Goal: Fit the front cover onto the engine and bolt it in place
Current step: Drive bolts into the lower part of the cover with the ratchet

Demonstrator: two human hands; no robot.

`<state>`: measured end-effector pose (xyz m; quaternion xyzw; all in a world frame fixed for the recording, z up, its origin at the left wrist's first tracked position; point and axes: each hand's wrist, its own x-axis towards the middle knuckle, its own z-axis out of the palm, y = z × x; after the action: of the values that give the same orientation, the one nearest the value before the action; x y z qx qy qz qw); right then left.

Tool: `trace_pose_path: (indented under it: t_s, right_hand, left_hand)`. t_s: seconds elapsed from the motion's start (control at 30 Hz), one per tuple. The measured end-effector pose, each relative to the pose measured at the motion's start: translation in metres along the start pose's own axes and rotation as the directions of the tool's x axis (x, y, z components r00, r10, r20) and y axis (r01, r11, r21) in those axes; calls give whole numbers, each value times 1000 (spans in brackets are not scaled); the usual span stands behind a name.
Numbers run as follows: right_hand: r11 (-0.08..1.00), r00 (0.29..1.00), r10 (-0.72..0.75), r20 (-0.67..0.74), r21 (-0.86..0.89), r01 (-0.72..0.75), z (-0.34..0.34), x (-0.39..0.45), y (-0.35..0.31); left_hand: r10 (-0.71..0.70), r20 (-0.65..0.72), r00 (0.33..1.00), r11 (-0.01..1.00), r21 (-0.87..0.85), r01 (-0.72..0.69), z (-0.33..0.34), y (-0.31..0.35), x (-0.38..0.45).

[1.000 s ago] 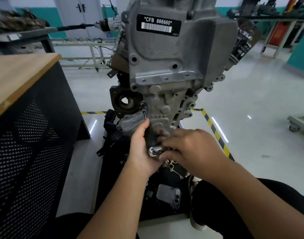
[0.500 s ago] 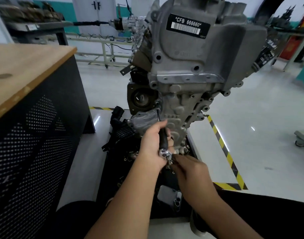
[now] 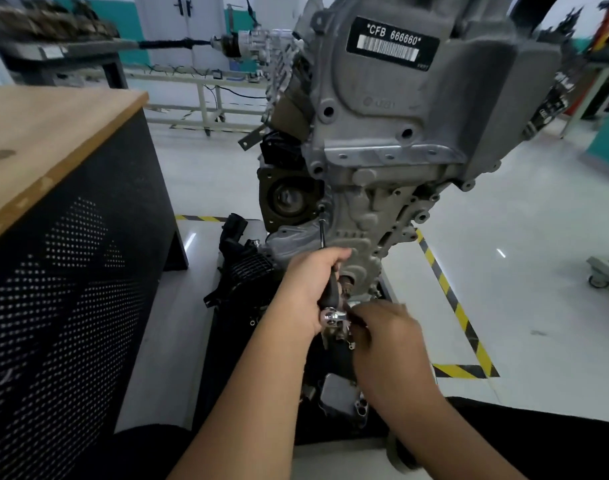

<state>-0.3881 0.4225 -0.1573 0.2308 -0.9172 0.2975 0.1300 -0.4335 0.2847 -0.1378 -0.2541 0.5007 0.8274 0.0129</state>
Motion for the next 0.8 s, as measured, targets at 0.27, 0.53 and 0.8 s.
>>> trace_pose_path:
  t_s: [0.27, 0.53, 0.8]
  right_hand:
    - [949, 992, 96, 79, -309, -68, 1, -8, -17]
    - [437, 868, 483, 113, 828, -351, 47, 0, -58]
    - [892, 924, 322, -209, 395, -221, 27, 6, -53]
  left_hand:
    - [11, 41, 999, 996, 84, -15, 2, 7, 10]
    - [70, 187, 980, 953, 277, -121, -7, 25, 17]
    - [54, 205, 977, 998, 10, -57, -7, 22, 33]
